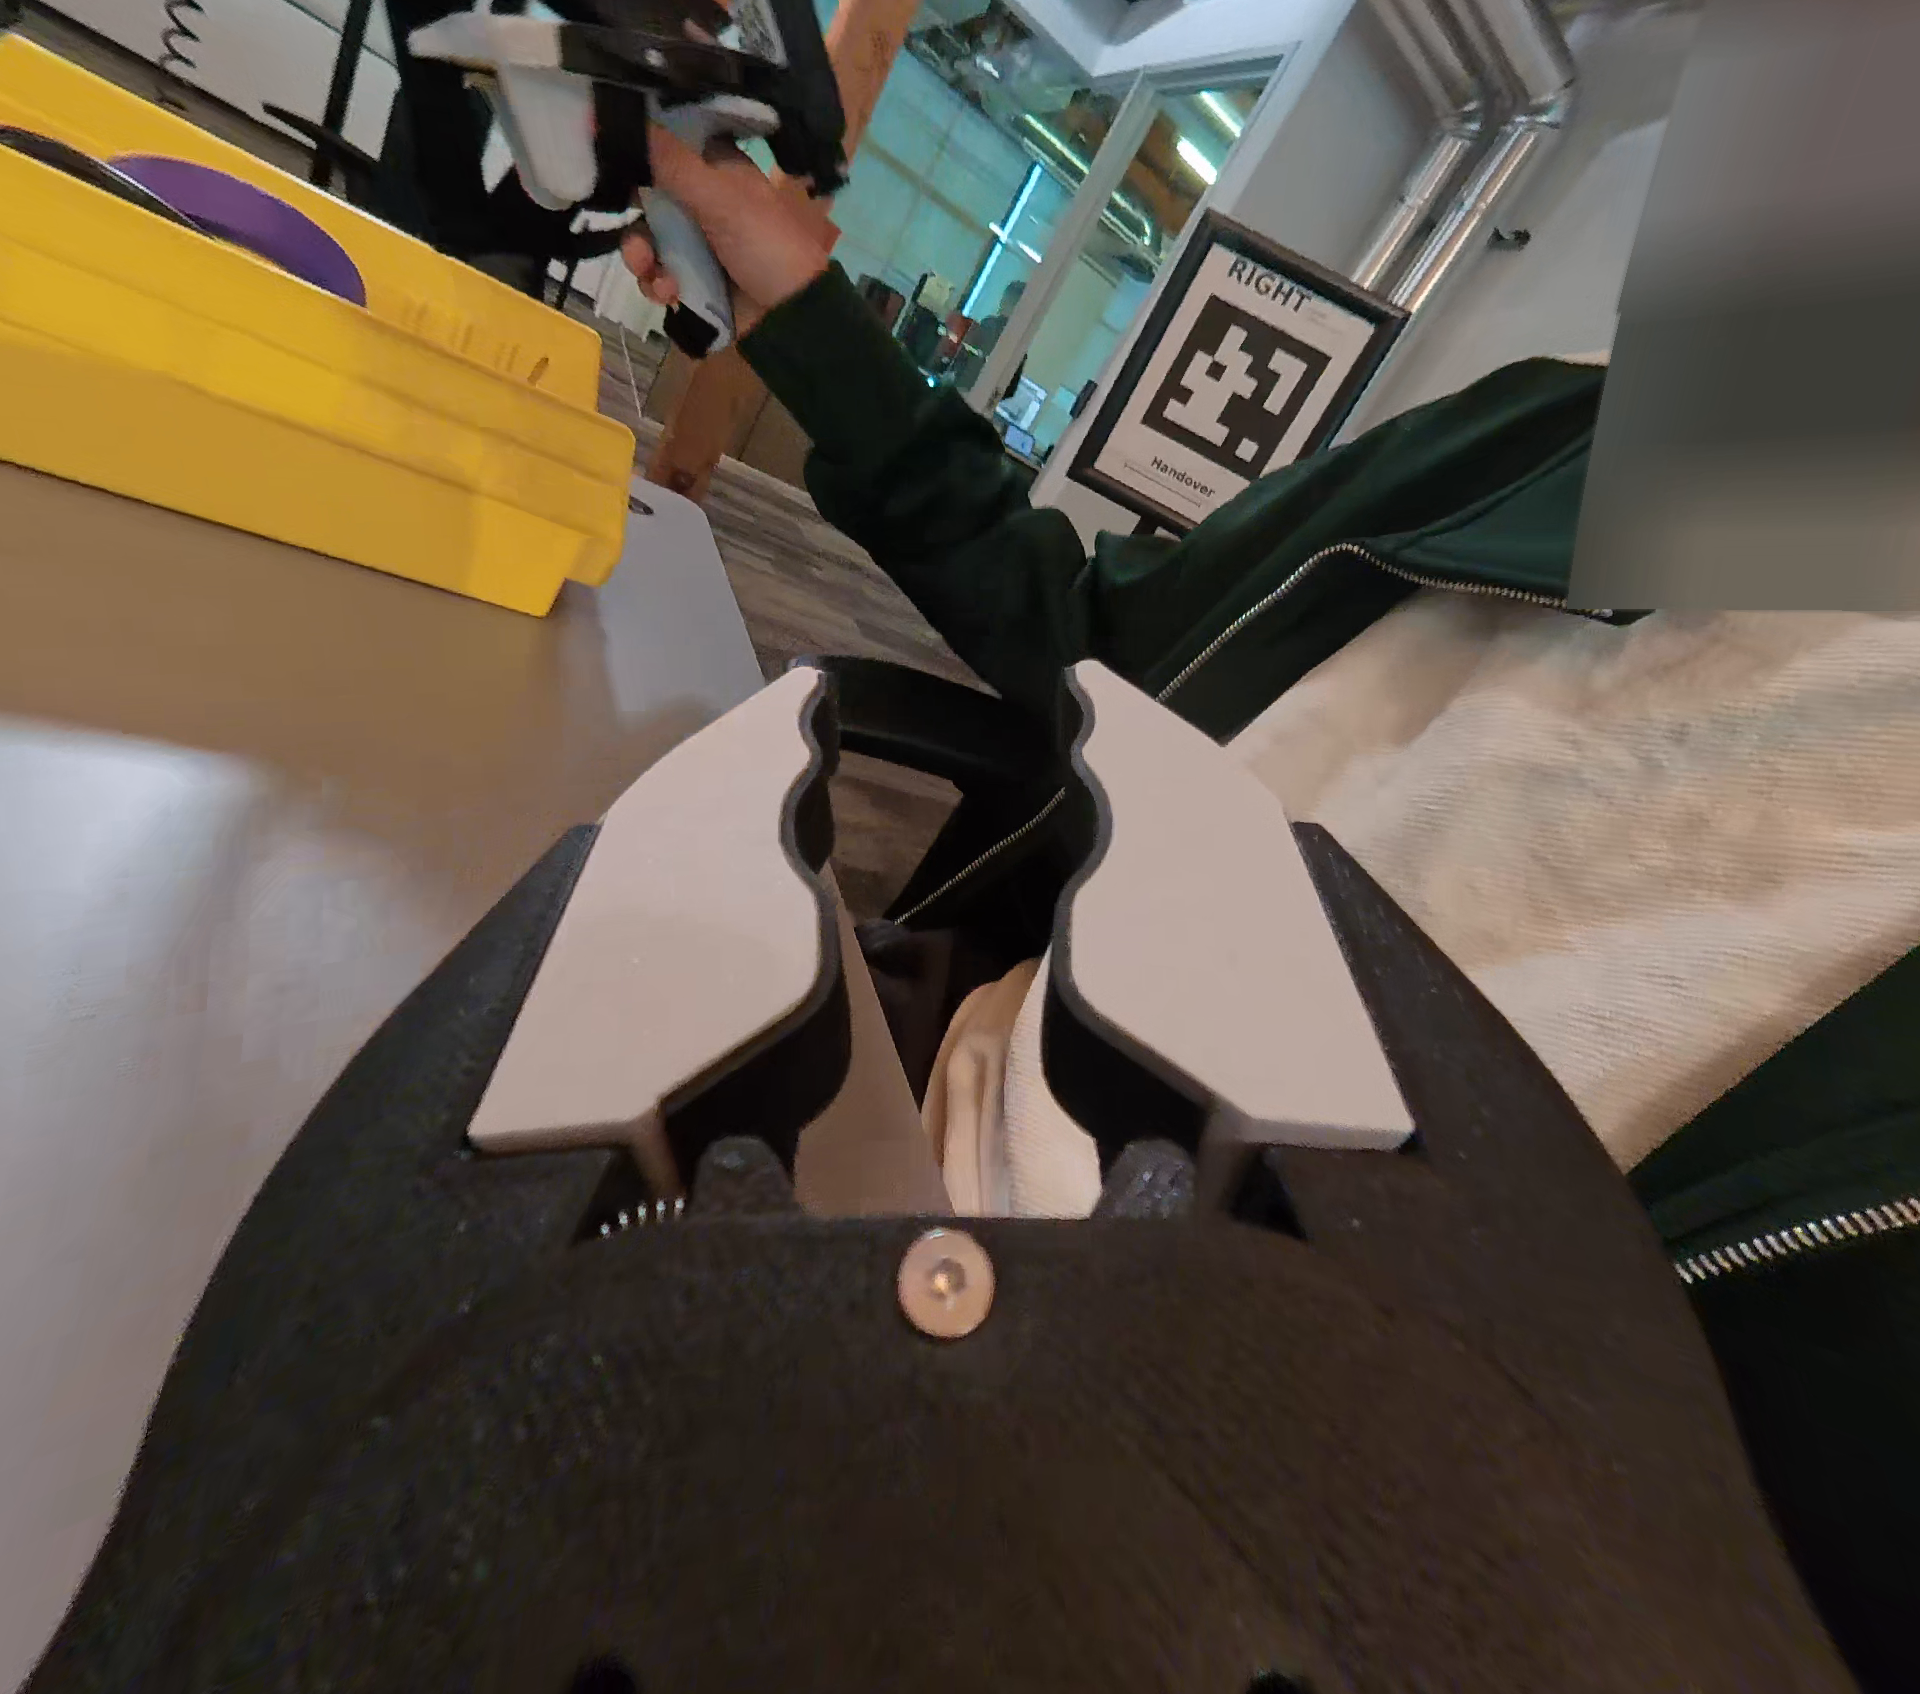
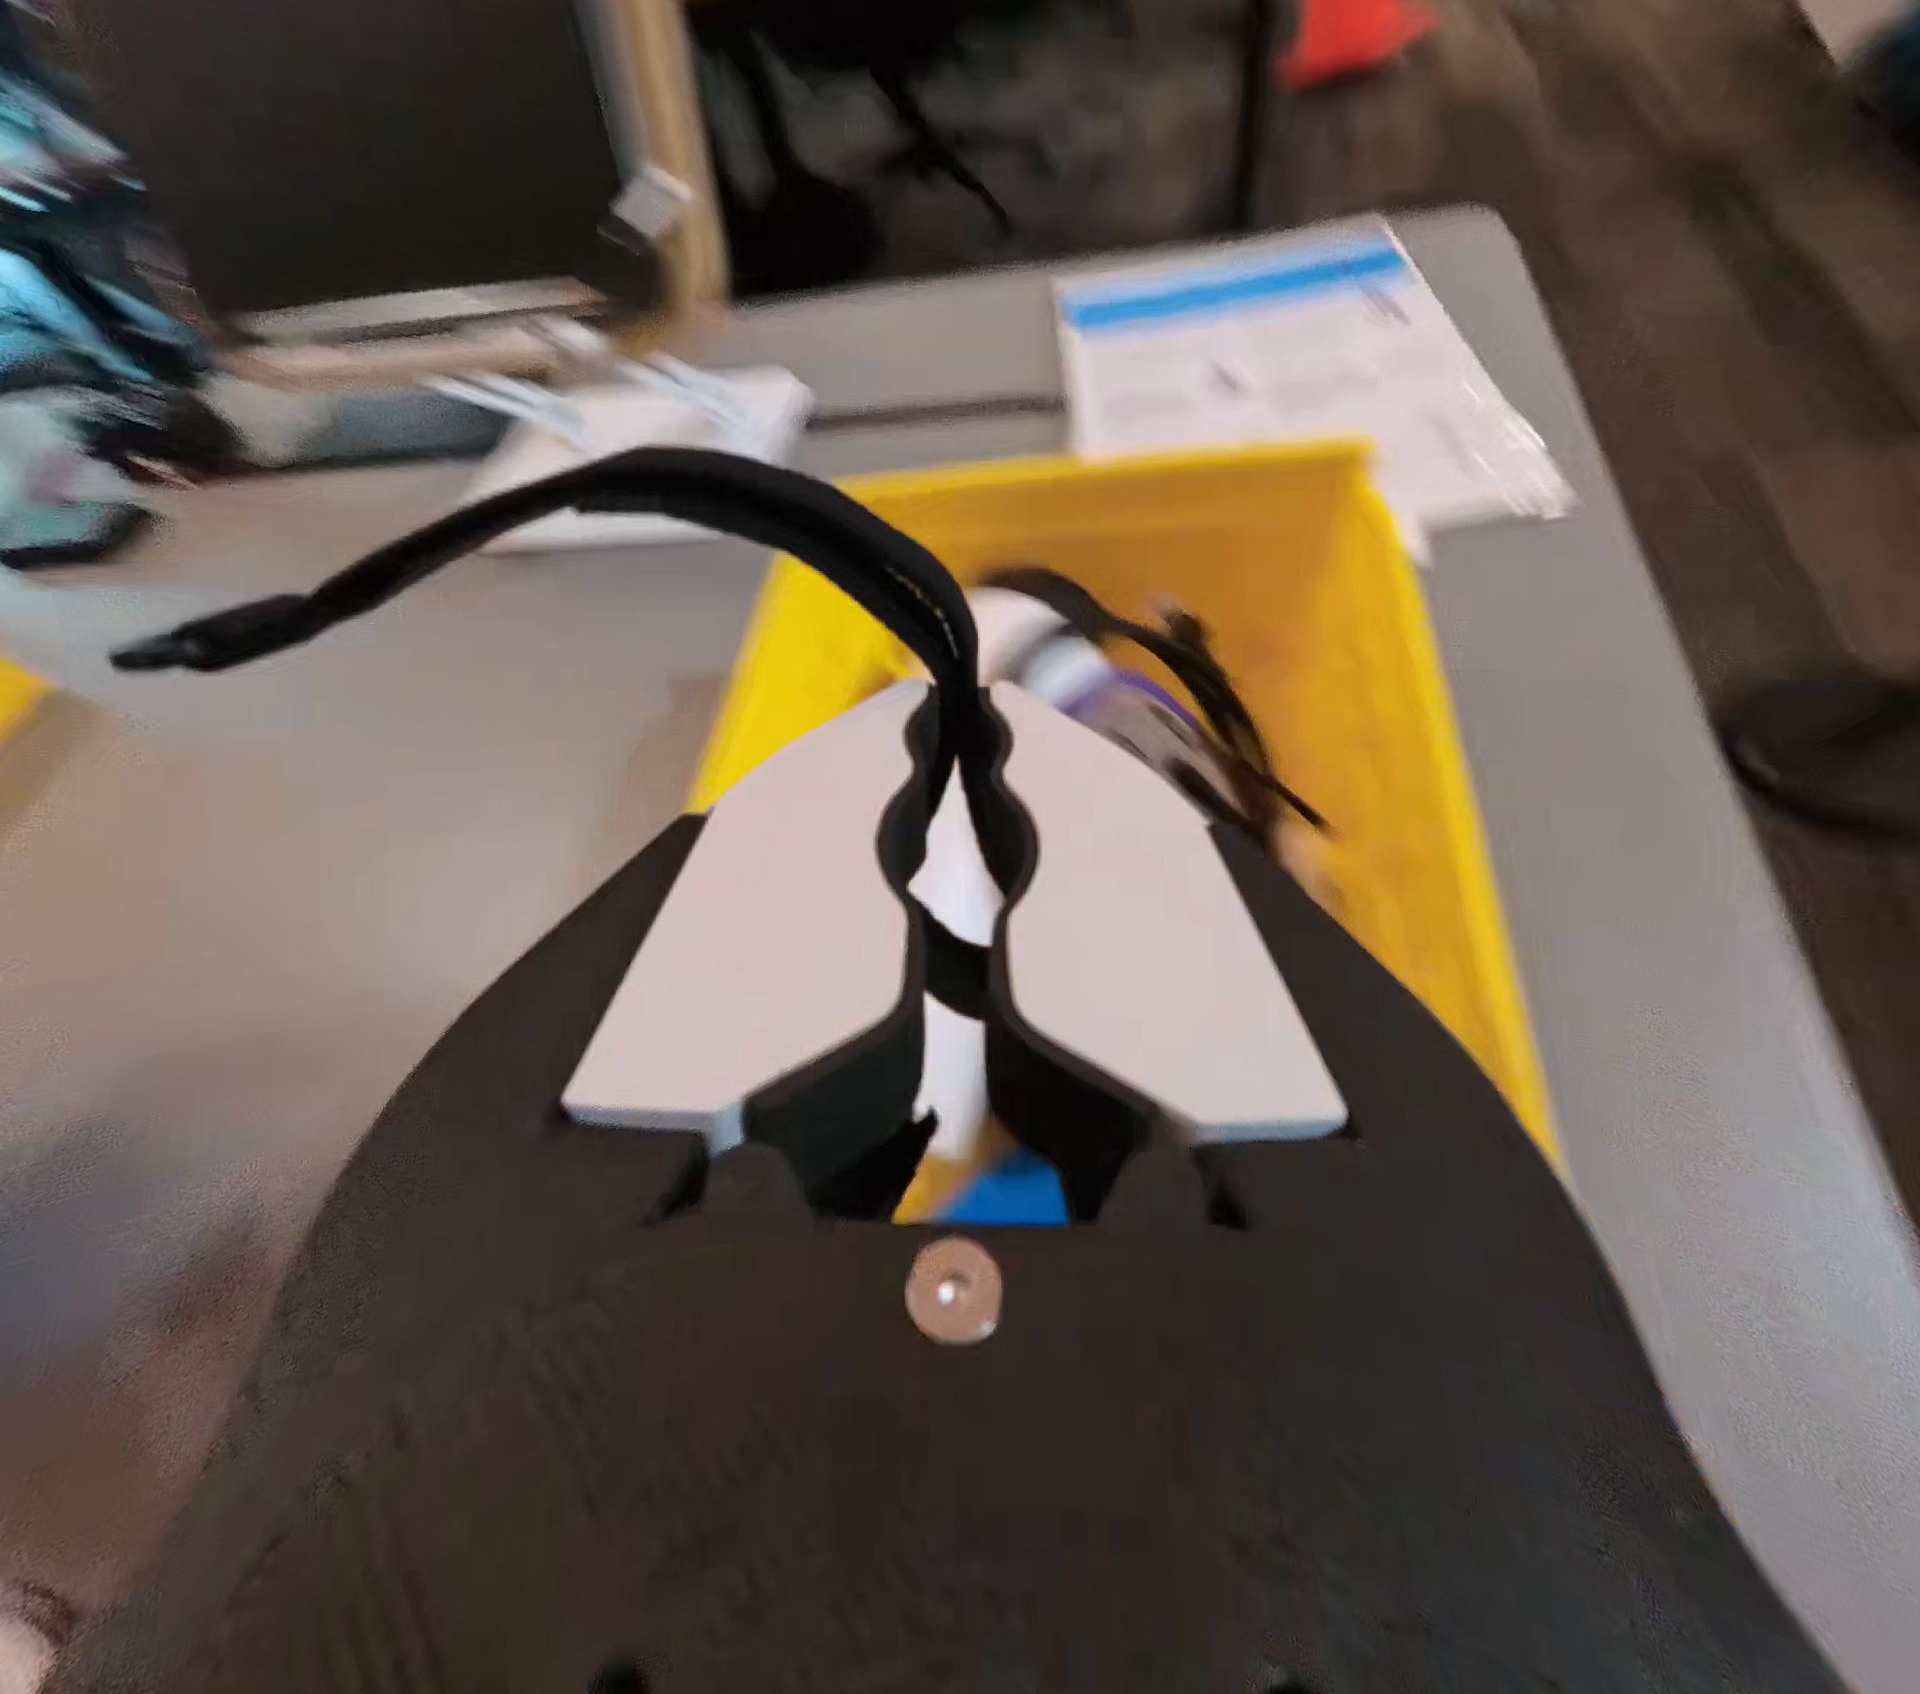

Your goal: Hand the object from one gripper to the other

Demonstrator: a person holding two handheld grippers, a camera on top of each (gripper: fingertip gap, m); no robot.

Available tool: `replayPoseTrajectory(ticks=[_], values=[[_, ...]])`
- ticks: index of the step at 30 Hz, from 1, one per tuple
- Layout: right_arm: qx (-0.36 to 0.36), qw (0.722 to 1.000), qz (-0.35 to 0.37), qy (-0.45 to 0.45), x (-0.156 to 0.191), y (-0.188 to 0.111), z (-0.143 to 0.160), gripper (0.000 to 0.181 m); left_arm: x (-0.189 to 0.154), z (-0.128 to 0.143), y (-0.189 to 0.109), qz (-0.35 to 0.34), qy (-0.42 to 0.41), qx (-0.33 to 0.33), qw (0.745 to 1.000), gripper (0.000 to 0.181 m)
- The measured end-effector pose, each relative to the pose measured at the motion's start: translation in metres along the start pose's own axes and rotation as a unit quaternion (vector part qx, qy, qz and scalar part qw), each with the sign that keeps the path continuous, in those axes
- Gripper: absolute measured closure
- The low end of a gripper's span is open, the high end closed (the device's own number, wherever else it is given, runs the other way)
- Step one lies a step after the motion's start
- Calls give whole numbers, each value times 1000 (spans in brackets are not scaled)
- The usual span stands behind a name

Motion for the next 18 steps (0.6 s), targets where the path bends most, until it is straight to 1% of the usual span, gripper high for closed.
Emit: replayPoseTrajectory(ticks=[1,2,3,4,5,6,7,9,11,12,14,16,17,18], values=[[61,998,33,10,-23,2,13,175,0,3,2,0,1,7,1000,140],[130,989,63,25,-43,5,31,164,0,5,4,0,1,14,1000,140],[192,977,79,44,-56,7,50,146,0,7,5,0,1,20,1000,140],[236,967,78,61,-61,10,66,135,-1,9,7,1,1,24,1000,140],[260,961,67,69,-62,13,77,133,-2,9,8,1,4,27,1000,140],[264,961,56,68,-59,15,82,133,-2,10,9,0,7,29,1000,140],[254,964,51,59,-57,14,81,135,-3,10,10,-1,11,32,999,140],[226,973,43,27,-47,11,66,137,-3,12,11,-5,16,37,999,140],[183,982,39,-6,-35,5,42,134,-2,13,11,-6,13,38,999,140],[150,988,27,-26,-23,2,27,134,-1,14,11,-6,10,37,999,140],[75,994,-13,-72,10,-6,-1,135,1,15,11,-9,10,35,999,140],[-5,990,-67,-123,55,-15,-23,137,4,14,11,-23,19,34,999,137],[-37,986,-86,-139,76,-19,-27,144,7,13,10,-39,28,31,998,133],[-53,980,-117,-151,101,-21,-26,157,9,12,9,-54,38,28,997,129]])
Point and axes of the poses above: each gripper's, where its closed fingertips meet, y out along the fingers, z out of its underside, x = y × z across the jaws, the point moved 3 cm from there along -y, back along the fingers, and after that the axes turned 3 degrees about -x, right-handed, at the moved point
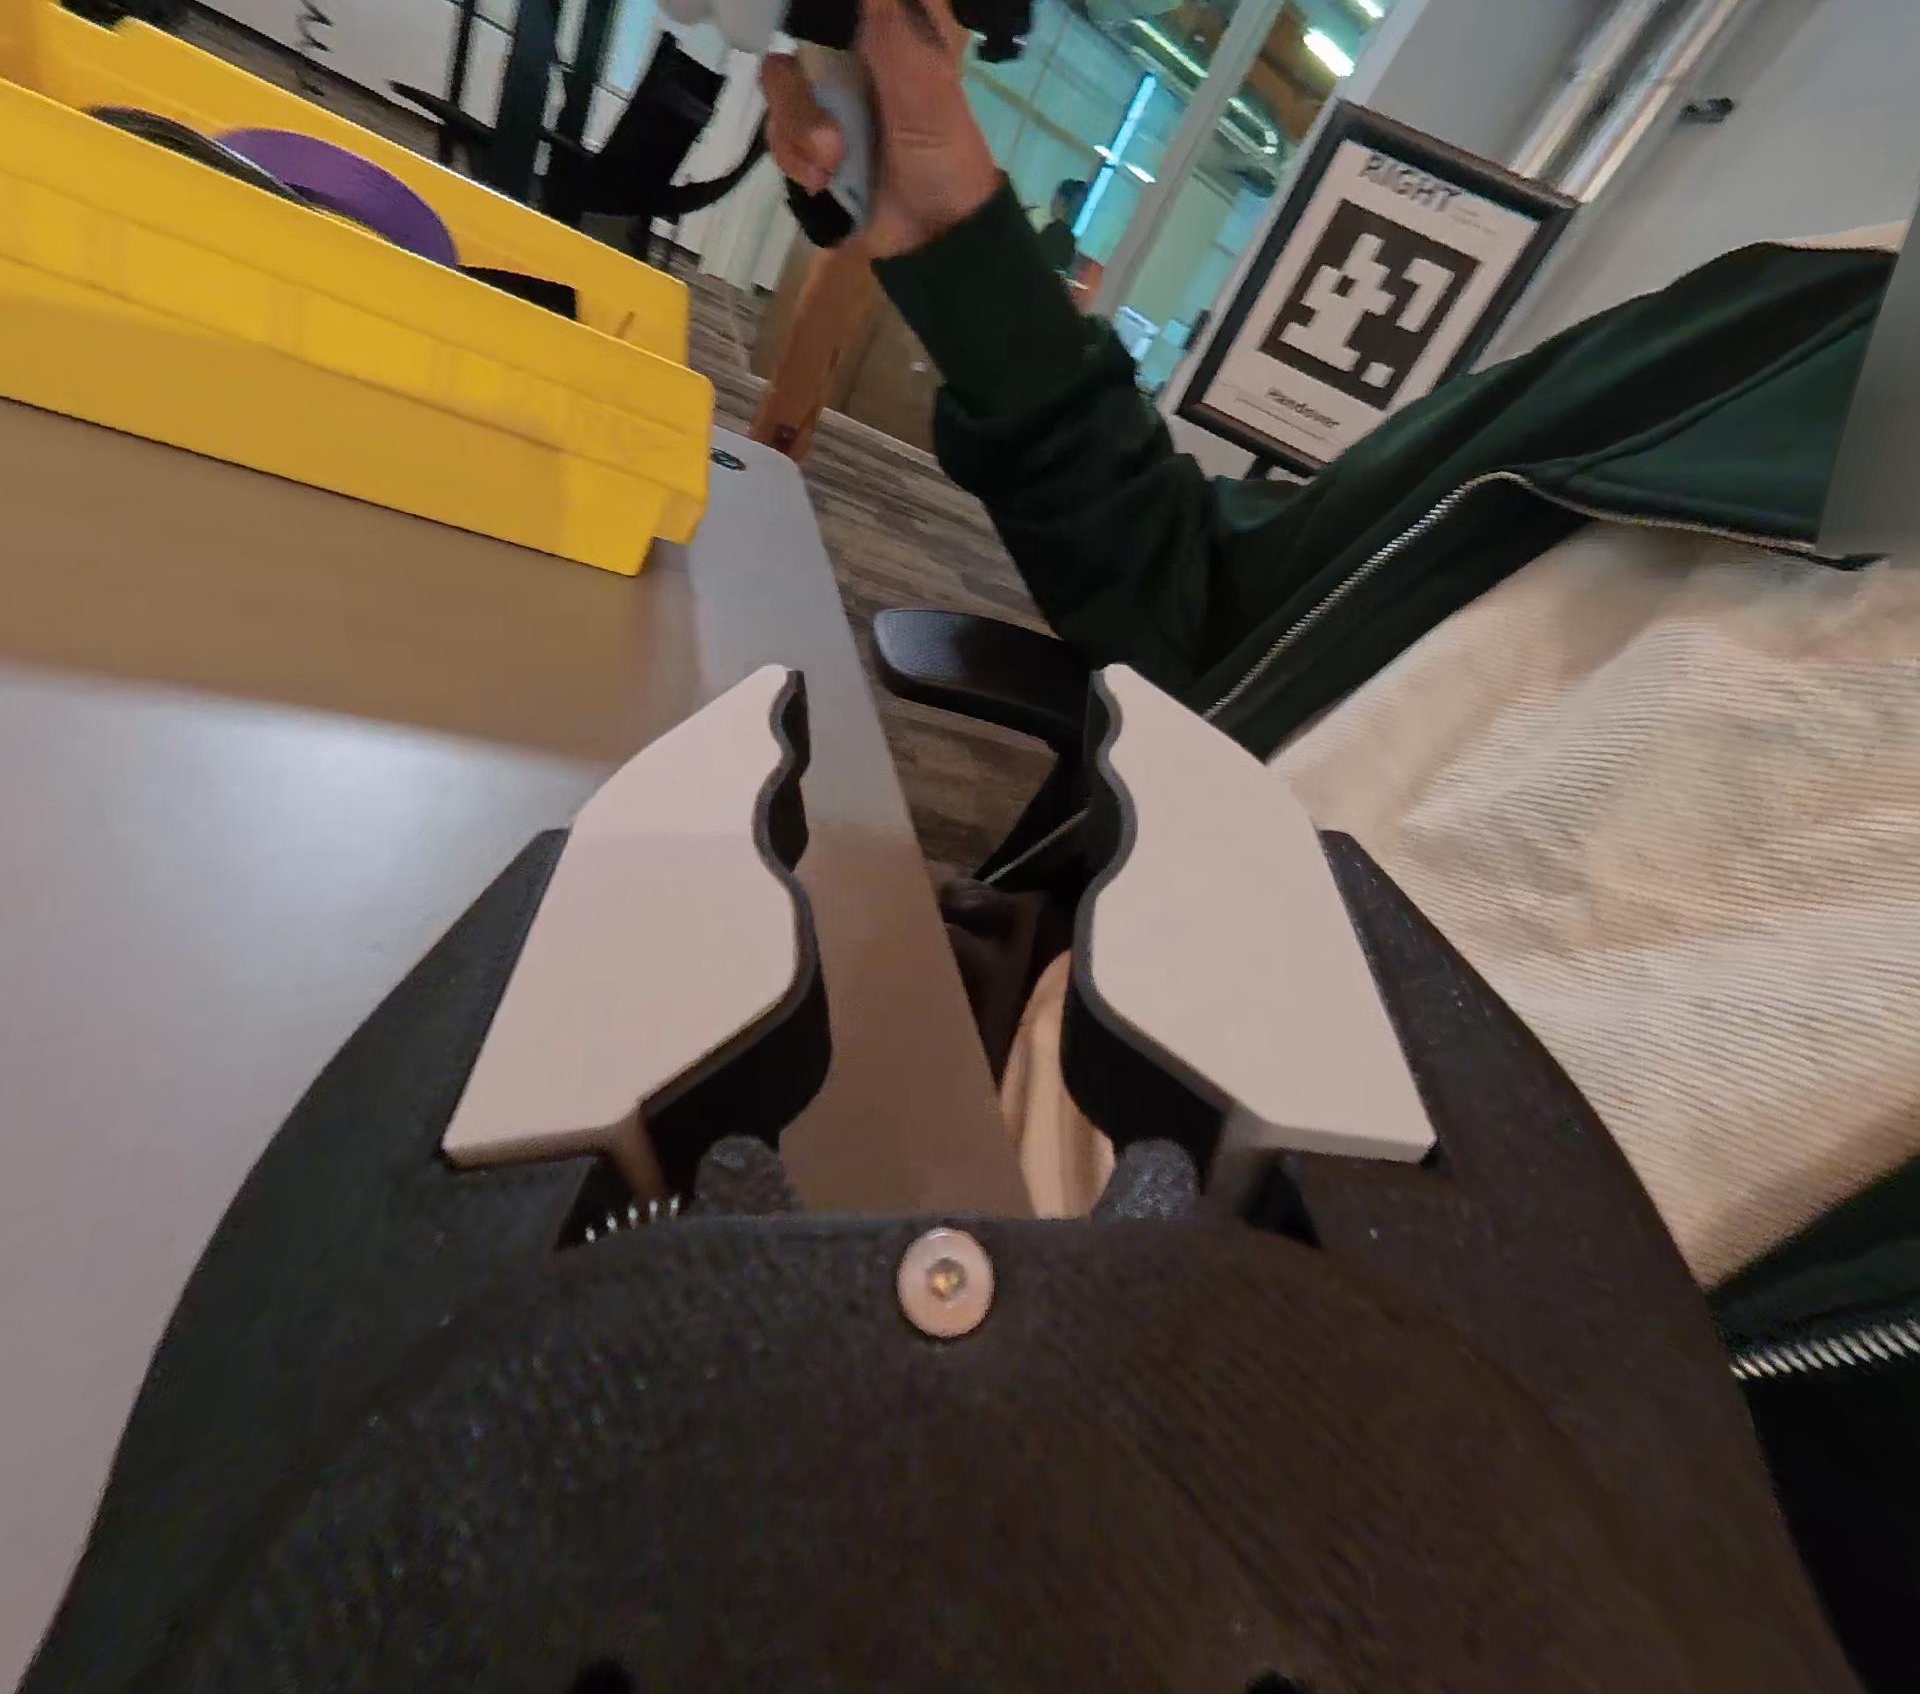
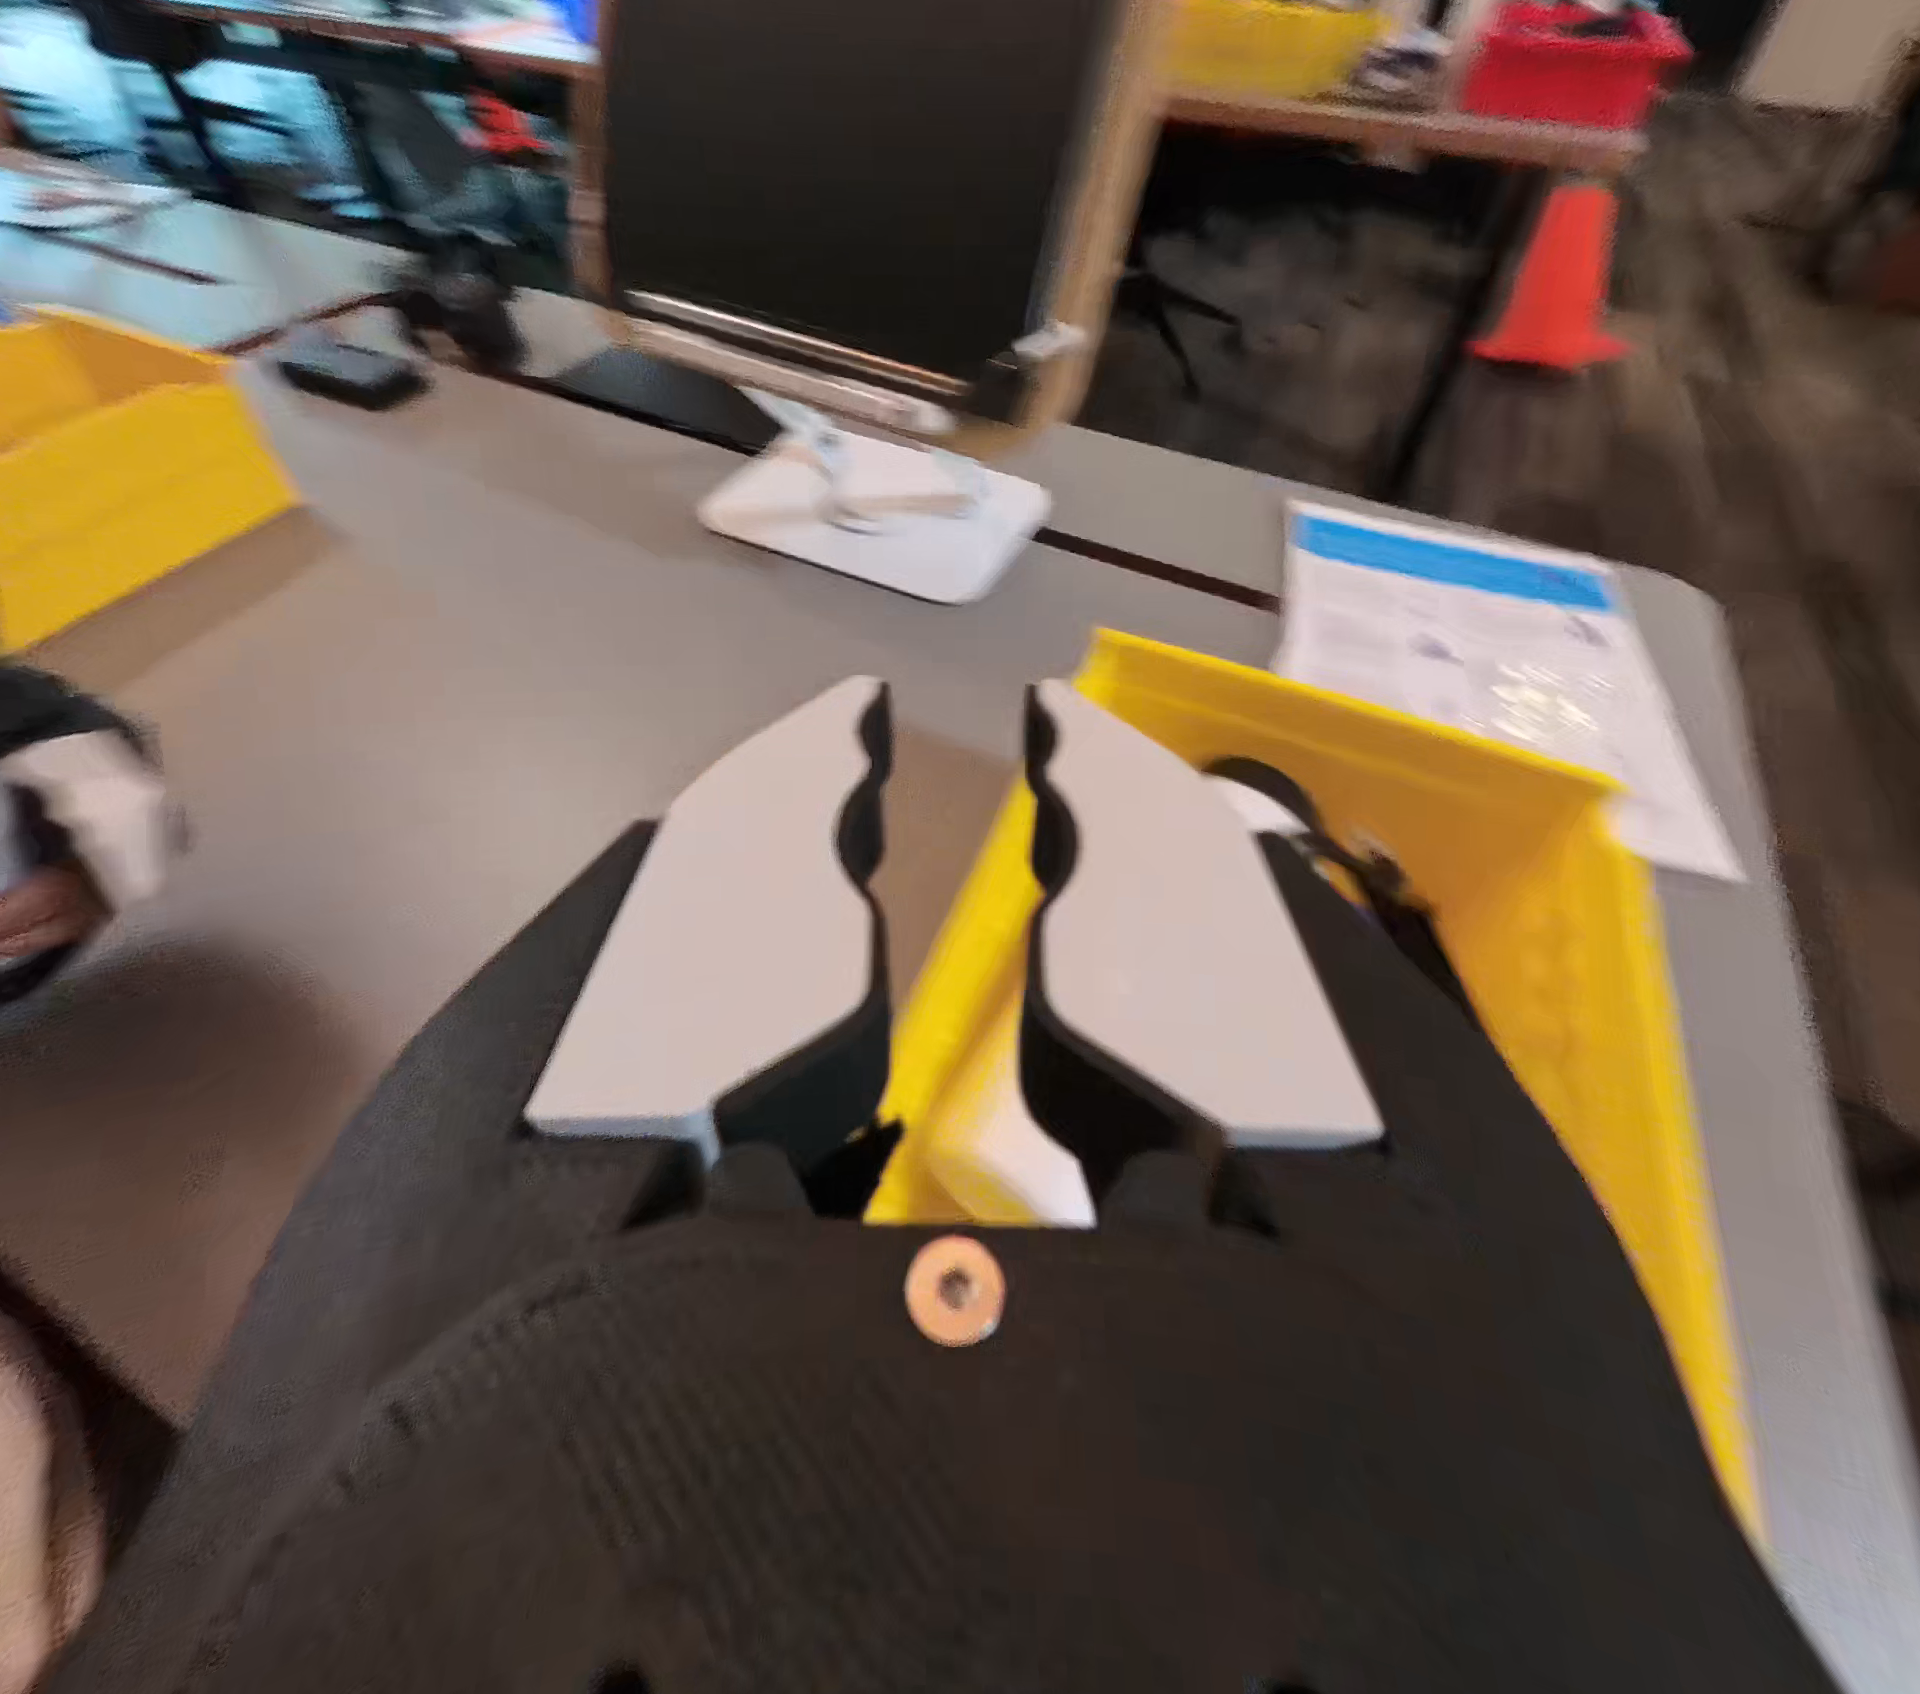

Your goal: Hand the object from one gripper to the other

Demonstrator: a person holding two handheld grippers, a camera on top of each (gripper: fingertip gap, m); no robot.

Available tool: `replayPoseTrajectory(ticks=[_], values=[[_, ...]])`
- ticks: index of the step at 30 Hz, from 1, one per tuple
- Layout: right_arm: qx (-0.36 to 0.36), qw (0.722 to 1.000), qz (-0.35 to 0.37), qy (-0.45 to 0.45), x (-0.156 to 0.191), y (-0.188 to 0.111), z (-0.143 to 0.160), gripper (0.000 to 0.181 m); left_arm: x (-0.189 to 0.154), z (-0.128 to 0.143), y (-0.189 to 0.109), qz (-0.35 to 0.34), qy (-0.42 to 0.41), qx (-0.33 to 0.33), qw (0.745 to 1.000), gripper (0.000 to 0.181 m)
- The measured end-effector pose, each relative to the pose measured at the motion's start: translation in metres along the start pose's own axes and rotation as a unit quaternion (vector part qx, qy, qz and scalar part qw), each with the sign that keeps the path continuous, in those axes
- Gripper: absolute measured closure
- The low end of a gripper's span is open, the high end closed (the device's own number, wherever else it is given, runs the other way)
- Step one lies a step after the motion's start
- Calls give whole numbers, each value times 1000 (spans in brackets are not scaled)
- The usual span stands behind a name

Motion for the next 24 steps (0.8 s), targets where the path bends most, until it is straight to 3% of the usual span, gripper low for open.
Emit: replayPoseTrajectory(ticks=[2,5,8,10,12,14,16,24], values=[[-5,995,-97,0,55,17,2,172,3,-1,-3,-21,2,2,1000,129],[19,976,-215,30,129,55,28,168,-3,0,-6,-2,-42,26,999,137],[37,961,-272,43,181,88,65,156,0,-5,-10,-36,-7,9,999,140],[29,961,-273,27,196,100,89,154,6,-8,-16,-73,29,6,997,142],[-5,962,-271,-15,204,100,104,166,12,-11,-24,-105,58,6,993,147],[-13,964,-263,-44,206,102,111,173,17,-12,-29,-118,66,10,991,158],[-19,959,-278,-43,210,103,110,170,19,-13,-33,-121,70,5,990,180],[-14,950,-308,-55,217,105,120,164,26,-14,-38,-161,85,0,983,181]])
Point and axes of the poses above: each gripper's, where its closed fingertips meet, y out along the fingers, z out of its underside, x = y × z across the jaws, the point moved 3 cm from there along -y, back along the fingers, and after that the axes turned 3 degrees about -x, right-handed, at the moved point
